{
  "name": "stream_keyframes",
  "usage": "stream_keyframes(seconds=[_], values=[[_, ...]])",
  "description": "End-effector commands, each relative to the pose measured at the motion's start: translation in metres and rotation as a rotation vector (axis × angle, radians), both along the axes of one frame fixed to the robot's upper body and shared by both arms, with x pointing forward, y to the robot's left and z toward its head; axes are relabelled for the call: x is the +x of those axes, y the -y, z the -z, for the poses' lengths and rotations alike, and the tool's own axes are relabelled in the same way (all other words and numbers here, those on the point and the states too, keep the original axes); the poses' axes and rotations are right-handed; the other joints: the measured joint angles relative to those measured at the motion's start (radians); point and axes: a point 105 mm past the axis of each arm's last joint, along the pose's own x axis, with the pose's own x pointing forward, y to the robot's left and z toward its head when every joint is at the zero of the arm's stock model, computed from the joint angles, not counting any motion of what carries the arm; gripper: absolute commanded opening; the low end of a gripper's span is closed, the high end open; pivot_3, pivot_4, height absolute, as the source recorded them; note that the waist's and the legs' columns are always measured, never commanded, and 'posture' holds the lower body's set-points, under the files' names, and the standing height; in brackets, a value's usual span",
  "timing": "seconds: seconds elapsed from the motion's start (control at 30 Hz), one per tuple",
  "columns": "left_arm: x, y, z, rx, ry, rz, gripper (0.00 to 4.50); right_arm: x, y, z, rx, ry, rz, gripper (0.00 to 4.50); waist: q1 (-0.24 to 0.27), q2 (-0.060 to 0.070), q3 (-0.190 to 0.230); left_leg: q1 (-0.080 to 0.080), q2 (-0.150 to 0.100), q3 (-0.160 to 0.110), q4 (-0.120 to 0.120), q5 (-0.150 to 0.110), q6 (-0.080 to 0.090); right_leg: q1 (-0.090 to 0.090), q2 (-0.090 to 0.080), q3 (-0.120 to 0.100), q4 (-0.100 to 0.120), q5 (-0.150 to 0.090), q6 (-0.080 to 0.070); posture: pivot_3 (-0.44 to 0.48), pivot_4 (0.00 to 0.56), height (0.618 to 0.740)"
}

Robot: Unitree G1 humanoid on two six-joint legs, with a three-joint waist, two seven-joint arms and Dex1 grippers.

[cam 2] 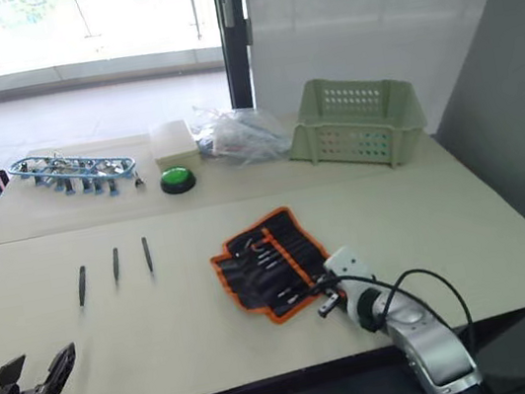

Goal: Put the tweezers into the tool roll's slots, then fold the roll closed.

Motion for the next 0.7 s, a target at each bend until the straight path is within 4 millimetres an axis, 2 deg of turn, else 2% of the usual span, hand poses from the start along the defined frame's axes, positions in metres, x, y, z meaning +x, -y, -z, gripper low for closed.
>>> stream_keyframes(seconds=[0.03,0.3,0.5,0.7], values=[[0.016,-0.005,0.006,0.014,-0.027,-0.02,4.47,-0.026,0.014,0.068,-0.084,-0.264,0.056,0.0,0.0,-0.001,0.0,0.0,0.001,0.002,0.0,0.0,0.0,0.0,0.0,-0.003,0.001,0.001,-0.001,0.0,0.15,0.721],[0.059,-0.006,0.027,0.027,-0.087,-0.042,4.47,-0.025,0.013,0.065,-0.066,-0.251,0.082,0.0,0.01,0.0,-0.002,0.008,0.002,0.014,-0.007,-0.001,-0.002,-0.001,-0.001,-0.009,0.001,0.009,-0.003,0.0,0.15,0.721],[0.093,-0.008,0.038,0.023,-0.127,-0.074,4.47,-0.021,0.013,0.061,-0.063,-0.232,0.093,0.0,0.034,0.006,-0.006,0.015,0.002,0.015,-0.014,-0.001,-0.002,0.0,0.0,-0.013,0.001,0.009,-0.003,0.0,0.15,0.721],[0.106,0.003,0.048,0.004,-0.137,-0.047,2.67,-0.02,0.016,0.061,-0.065,-0.221,0.107,0.0,0.039,0.014,-0.012,0.018,0.001,0.016,-0.014,-0.001,-0.002,0.001,0.0,-0.013,0.001,0.01,-0.002,0.0,0.15,0.721]])
